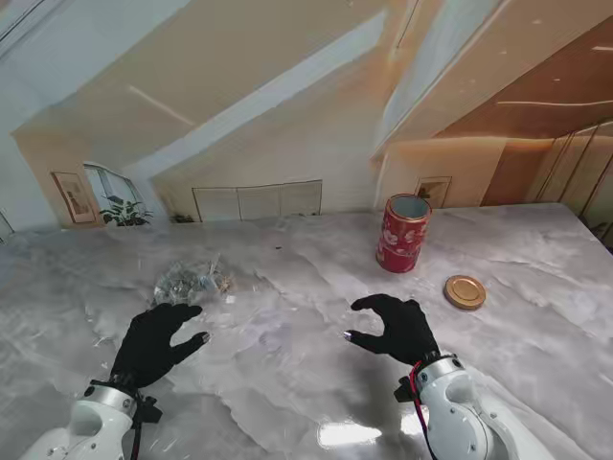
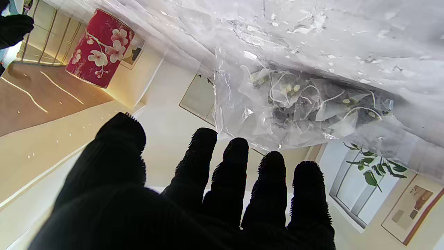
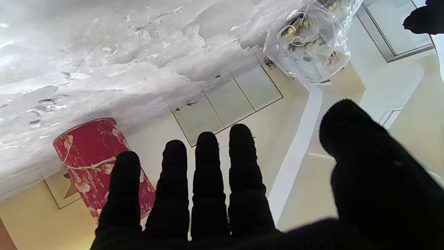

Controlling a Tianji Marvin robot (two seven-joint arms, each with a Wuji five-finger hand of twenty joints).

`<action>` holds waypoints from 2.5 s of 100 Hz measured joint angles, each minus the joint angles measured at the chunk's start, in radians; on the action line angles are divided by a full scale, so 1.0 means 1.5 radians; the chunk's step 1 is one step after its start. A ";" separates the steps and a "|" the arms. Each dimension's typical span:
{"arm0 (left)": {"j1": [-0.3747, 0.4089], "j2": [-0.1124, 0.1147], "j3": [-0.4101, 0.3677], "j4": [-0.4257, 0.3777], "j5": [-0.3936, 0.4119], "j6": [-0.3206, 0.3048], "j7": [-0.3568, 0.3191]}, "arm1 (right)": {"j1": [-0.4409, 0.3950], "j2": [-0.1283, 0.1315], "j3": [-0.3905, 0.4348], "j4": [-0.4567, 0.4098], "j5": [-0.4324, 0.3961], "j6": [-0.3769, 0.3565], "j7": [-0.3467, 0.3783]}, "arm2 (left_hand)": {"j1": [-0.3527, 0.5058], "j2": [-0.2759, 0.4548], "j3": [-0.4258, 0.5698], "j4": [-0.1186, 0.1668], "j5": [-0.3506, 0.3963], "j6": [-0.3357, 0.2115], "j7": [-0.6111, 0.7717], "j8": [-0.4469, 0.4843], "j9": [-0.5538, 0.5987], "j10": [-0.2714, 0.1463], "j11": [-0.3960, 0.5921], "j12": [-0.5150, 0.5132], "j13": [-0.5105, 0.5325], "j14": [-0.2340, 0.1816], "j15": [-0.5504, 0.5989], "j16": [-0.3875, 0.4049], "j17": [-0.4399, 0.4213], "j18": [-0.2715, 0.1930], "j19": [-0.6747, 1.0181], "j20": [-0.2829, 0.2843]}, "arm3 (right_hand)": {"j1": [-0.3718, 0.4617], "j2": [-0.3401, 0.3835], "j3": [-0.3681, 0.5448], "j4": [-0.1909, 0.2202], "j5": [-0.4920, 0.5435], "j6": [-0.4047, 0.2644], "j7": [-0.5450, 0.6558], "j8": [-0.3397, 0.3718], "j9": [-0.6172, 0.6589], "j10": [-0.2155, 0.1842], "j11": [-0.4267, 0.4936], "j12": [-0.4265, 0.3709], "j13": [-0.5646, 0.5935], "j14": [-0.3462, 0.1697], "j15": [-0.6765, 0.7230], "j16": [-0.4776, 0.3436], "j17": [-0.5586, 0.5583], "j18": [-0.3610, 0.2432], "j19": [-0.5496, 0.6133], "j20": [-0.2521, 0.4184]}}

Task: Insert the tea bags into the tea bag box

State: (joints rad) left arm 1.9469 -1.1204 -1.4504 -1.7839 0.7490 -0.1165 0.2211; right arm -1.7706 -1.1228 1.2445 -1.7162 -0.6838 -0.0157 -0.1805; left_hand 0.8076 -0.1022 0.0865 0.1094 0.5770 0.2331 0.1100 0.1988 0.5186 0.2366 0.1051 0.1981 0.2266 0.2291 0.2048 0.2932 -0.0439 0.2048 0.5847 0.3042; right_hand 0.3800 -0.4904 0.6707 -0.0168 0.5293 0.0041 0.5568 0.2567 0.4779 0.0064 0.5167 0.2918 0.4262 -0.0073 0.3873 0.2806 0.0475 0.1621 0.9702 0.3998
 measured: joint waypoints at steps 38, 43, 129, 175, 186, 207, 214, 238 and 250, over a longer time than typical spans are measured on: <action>-0.005 0.000 -0.001 0.001 -0.004 -0.011 0.000 | 0.000 0.000 0.002 0.000 -0.004 0.003 -0.005 | 0.000 0.000 0.000 0.000 0.000 0.000 0.000 0.000 0.000 0.000 0.000 0.000 0.000 0.000 0.000 0.000 0.000 0.000 0.000 0.000 | 0.000 0.000 0.000 0.000 0.000 0.000 0.000 0.000 0.000 0.000 0.000 0.000 -0.007 -0.002 0.004 0.000 0.000 0.000 0.000 0.000; -0.006 0.000 -0.001 0.003 -0.004 -0.014 0.000 | 0.001 0.000 0.002 0.000 -0.005 0.002 -0.005 | 0.000 0.000 0.000 0.000 0.000 0.000 0.000 0.000 0.000 0.000 0.000 0.000 0.000 0.000 0.000 0.000 0.000 0.000 0.000 0.000 | 0.000 0.000 0.000 0.000 0.000 0.000 0.000 0.000 0.000 0.000 0.000 0.000 -0.007 -0.002 0.004 0.000 0.000 0.000 0.000 0.000; -0.080 0.007 0.026 0.011 -0.014 -0.030 -0.047 | 0.032 -0.012 0.064 0.005 -0.051 -0.021 -0.059 | 0.000 -0.010 0.000 0.002 0.000 0.000 0.000 0.000 0.000 0.000 0.000 0.000 0.000 0.000 0.000 0.000 0.000 0.000 0.000 0.006 | 0.000 0.007 -0.001 0.000 -0.008 0.000 0.002 0.002 -0.006 0.000 0.002 0.000 -0.007 -0.002 0.004 0.000 0.000 0.000 0.000 0.001; -0.090 0.010 0.033 0.011 -0.012 -0.017 -0.064 | 0.256 -0.003 0.066 0.048 -0.045 0.221 0.034 | 0.000 -0.013 0.000 0.002 0.000 0.000 0.000 0.000 0.000 0.000 0.000 0.000 0.000 0.000 0.000 0.000 0.000 0.000 0.000 0.007 | -0.015 0.006 -0.001 0.001 -0.040 0.017 0.002 0.012 -0.026 0.033 0.012 0.000 -0.020 0.039 0.010 0.003 0.011 0.063 0.016 0.026; -0.093 0.011 0.035 0.011 -0.011 -0.014 -0.067 | 0.309 -0.002 0.041 0.083 -0.038 0.271 0.055 | 0.000 -0.013 0.000 0.002 0.000 0.000 0.000 0.000 0.000 0.000 0.000 0.000 0.000 0.000 0.000 0.000 0.000 0.000 0.000 0.007 | -0.015 0.006 -0.001 0.001 -0.054 0.028 0.002 0.007 -0.026 0.041 0.017 0.000 -0.020 0.061 0.011 0.003 0.023 0.077 0.029 0.035; -0.100 0.012 0.038 0.013 -0.011 -0.012 -0.076 | 0.412 -0.003 -0.017 0.158 -0.007 0.404 0.077 | 0.000 -0.013 0.000 0.002 0.000 0.000 0.000 0.000 0.000 0.000 0.000 0.000 0.000 0.000 0.000 0.000 0.000 0.000 0.000 0.007 | -0.015 0.006 -0.001 0.002 -0.061 0.063 0.001 0.006 -0.026 0.076 0.030 0.001 -0.005 0.090 0.032 0.005 0.054 0.102 0.063 0.044; -0.103 0.013 0.040 0.014 -0.012 -0.011 -0.079 | 0.449 -0.006 -0.040 0.189 0.016 0.447 0.080 | 0.000 -0.013 0.000 0.002 0.000 0.000 0.000 0.000 0.000 0.000 0.000 0.000 0.000 0.000 0.000 0.000 0.000 0.000 0.000 0.007 | -0.015 0.006 -0.001 0.007 -0.061 0.084 0.001 0.006 -0.026 0.085 0.038 0.006 0.009 0.100 0.037 0.015 0.069 0.109 0.077 0.051; -0.107 0.013 0.044 0.016 -0.017 -0.009 -0.086 | 0.562 -0.031 -0.113 0.313 0.084 0.530 0.069 | 0.000 -0.013 0.000 0.002 0.000 0.000 0.000 0.000 0.000 0.000 0.000 0.000 0.000 0.000 0.000 0.000 0.000 0.000 0.000 0.007 | -0.015 0.006 -0.001 0.008 -0.068 0.118 0.012 0.006 -0.026 0.113 0.073 0.018 0.037 0.107 0.068 0.026 0.114 0.113 0.120 0.051; -0.106 0.013 0.040 0.015 -0.017 -0.012 -0.087 | 0.608 -0.046 -0.148 0.377 0.109 0.557 0.064 | 0.000 -0.013 0.000 0.002 0.000 0.000 0.000 0.000 0.000 0.000 0.000 0.000 0.000 0.000 0.000 0.000 0.000 0.000 0.000 0.007 | -0.015 0.006 -0.001 0.015 -0.069 0.124 0.026 0.007 -0.026 0.114 0.090 0.026 0.050 0.107 0.082 0.034 0.129 0.114 0.131 0.051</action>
State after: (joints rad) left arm 1.7881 -1.1002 -1.3897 -1.7607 0.7239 -0.1343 0.0912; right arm -0.8586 -1.1916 1.0232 -1.1500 -0.5204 0.8204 -0.0838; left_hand 0.8076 -0.1216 0.0859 0.1122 0.5770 0.2331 0.1100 0.1987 0.5186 0.2366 0.1055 0.1981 0.2266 0.2291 0.2048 0.2932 -0.0440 0.2049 0.5843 0.3147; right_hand 0.3581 -0.4809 0.6690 0.0054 0.4262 0.1903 0.5961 0.2668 0.4387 0.1767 0.6512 0.3305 0.5016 0.1539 0.5110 0.3323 0.2414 0.3328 1.1669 0.4769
